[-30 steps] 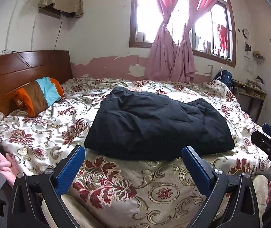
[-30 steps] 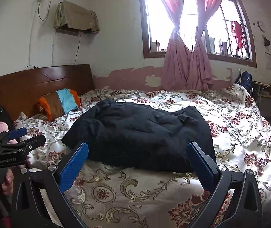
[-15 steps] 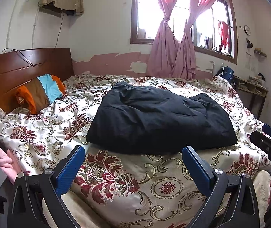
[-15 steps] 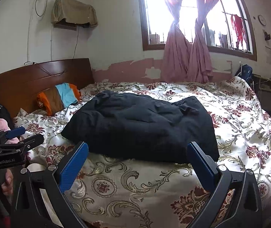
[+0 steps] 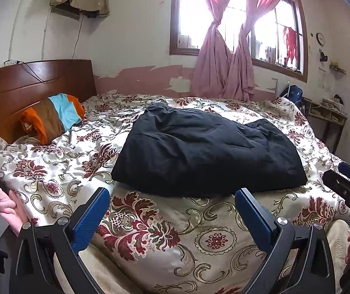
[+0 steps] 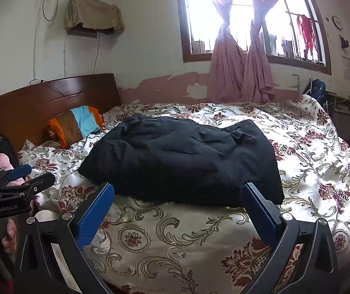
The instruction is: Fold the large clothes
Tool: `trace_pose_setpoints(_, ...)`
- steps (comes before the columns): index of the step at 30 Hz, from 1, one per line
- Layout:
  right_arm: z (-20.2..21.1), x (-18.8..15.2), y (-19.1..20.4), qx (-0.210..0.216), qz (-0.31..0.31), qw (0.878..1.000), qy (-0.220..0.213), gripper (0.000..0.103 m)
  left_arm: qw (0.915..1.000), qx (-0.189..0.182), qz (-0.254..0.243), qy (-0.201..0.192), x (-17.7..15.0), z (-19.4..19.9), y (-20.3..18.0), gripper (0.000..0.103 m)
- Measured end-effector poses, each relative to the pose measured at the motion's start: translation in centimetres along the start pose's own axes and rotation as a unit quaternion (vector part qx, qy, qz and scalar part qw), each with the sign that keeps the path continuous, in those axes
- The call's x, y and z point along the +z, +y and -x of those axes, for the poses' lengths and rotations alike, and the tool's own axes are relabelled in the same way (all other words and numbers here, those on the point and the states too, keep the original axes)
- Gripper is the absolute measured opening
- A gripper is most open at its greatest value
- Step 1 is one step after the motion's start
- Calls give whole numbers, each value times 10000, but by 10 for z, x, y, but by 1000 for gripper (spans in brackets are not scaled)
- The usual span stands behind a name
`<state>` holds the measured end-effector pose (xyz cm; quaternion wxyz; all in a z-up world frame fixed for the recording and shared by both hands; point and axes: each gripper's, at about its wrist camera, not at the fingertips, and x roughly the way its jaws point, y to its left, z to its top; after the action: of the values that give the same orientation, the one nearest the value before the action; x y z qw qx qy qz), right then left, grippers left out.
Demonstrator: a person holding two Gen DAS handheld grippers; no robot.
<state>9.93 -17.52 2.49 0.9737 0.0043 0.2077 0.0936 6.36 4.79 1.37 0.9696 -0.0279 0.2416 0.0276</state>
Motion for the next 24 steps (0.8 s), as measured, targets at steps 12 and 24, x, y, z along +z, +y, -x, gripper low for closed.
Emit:
trace_pose_setpoints(12,0,-1,0,0,-7,10000,3,101,10000,-21,3,10,0,1,-2,103)
trace_pose_setpoints(24,0,-1,1,-8,-14,10000,16,101,10000,-18,0,0,0,2,-2,103)
